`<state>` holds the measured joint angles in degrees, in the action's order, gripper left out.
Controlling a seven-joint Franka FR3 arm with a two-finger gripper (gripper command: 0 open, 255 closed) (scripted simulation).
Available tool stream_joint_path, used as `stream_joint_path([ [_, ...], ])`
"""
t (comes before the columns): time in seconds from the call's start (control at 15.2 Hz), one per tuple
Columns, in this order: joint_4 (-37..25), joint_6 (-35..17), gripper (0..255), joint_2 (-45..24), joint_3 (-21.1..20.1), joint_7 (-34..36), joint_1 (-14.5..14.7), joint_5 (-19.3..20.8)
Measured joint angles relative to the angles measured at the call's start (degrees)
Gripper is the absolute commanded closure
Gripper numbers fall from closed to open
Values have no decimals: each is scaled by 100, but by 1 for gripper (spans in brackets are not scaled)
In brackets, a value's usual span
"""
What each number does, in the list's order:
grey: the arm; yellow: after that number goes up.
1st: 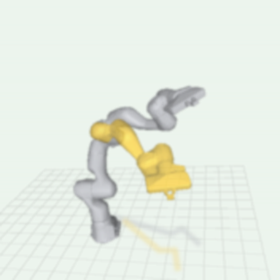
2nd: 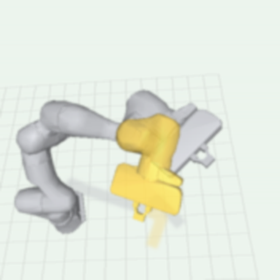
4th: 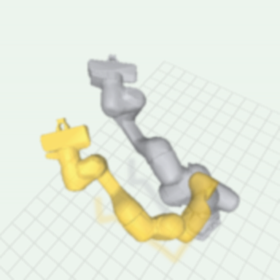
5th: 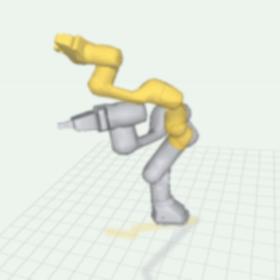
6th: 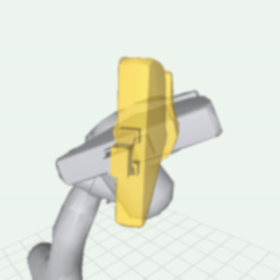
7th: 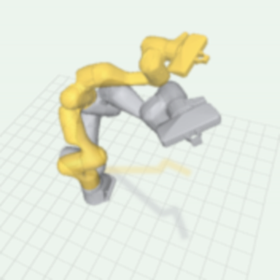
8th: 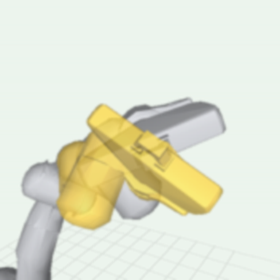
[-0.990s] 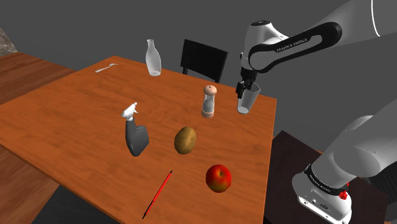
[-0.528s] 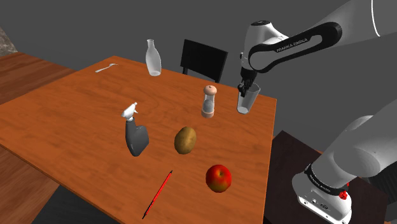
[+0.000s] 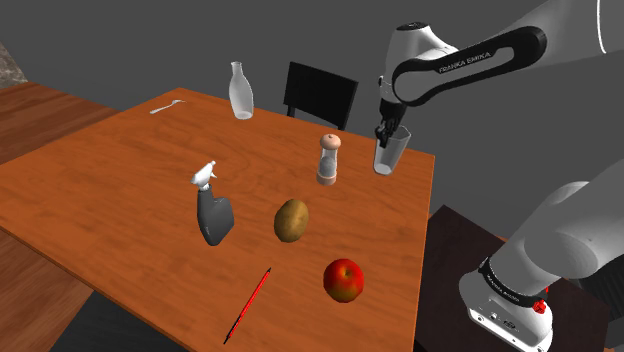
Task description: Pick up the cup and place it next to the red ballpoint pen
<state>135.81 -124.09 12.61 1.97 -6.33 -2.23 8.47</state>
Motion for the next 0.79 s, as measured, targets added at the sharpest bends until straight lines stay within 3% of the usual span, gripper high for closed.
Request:
stream_joint_path([
  [0.79, -638, 941, 255, 310, -7, -126, 13, -67],
])
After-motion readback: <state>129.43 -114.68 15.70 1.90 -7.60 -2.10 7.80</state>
